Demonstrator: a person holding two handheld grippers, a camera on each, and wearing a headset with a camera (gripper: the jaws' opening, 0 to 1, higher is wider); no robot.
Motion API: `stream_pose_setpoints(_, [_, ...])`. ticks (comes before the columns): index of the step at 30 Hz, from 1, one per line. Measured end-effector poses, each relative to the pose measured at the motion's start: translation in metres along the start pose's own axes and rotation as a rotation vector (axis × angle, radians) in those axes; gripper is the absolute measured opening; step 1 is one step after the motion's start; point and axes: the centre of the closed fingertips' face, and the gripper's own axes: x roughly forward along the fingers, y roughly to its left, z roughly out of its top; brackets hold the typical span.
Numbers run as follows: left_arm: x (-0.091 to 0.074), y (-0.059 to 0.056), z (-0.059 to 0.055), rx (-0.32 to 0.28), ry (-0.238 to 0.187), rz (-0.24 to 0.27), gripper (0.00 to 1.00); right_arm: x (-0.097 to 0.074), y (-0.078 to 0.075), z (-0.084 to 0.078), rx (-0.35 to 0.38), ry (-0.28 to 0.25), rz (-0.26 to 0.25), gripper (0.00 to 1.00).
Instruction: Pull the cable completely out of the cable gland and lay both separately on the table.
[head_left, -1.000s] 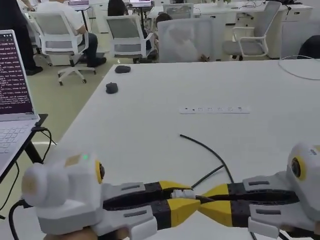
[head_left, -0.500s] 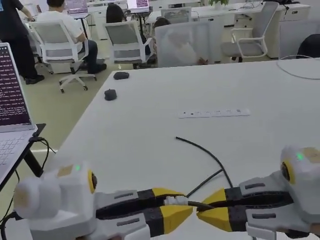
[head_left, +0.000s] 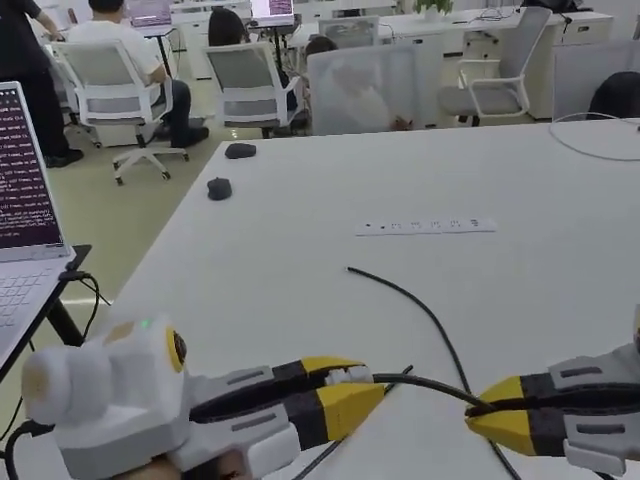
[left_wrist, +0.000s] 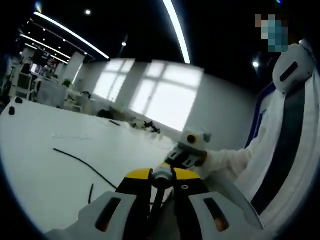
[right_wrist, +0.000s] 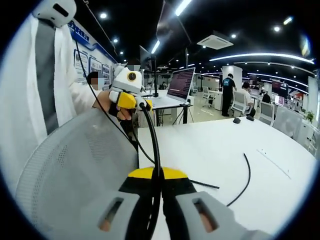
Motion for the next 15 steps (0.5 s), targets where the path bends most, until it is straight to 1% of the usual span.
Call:
stream_pose_setpoints(1, [0.001,-0.002,-0.002,0.015,0.014,-0.005,0.16,0.0,0.001,0.0,0.001,0.0,0.001,0.03])
stream_pose_setpoints(2, [0.002,-0.004,-0.003,0.024,0.017,-0.009,0.16,0.0,0.001,-0.001,-0.001,0.008,0.001,0.03])
stream_pose_setpoints(4, [0.004,-0.007,-0.004,0.041,0.025,-0.021,0.16,0.0,0.003,-0.003,-0.007,0.034,0.008,0.03])
stream_pose_setpoints(6, [0.004,-0.007,-0.005,0.058,0.034,-0.02,0.16,0.0,0.005,-0.005,-0.003,0.062,0.026,0.03])
stream_pose_setpoints(9, [0.003,-0.006,-0.004,0.057,0.032,-0.021,0.16,-0.001,0.001,-0.004,-0.02,0.084,0.019,0.04])
stream_pose_setpoints(11, [0.004,-0.007,-0.003,0.065,0.028,-0.023,0.16,0.001,0.002,0.001,-0.033,0.084,0.025,0.1])
stream_pose_setpoints(12, [0.004,-0.008,-0.003,0.071,0.033,-0.025,0.16,0.002,0.004,0.005,-0.036,0.079,0.034,0.13])
stream_pose_setpoints(13, [0.005,-0.008,-0.006,0.079,0.045,-0.024,0.16,0.004,0.007,0.011,-0.035,0.066,0.05,0.16])
stream_pose_setpoints(14, [0.006,-0.008,-0.008,0.084,0.058,-0.023,0.16,0.006,0.009,0.017,-0.032,0.048,0.06,0.16])
stream_pose_setpoints(15, [0.008,-0.009,-0.012,0.085,0.08,-0.027,0.16,0.01,0.013,0.025,-0.028,0.02,0.078,0.16])
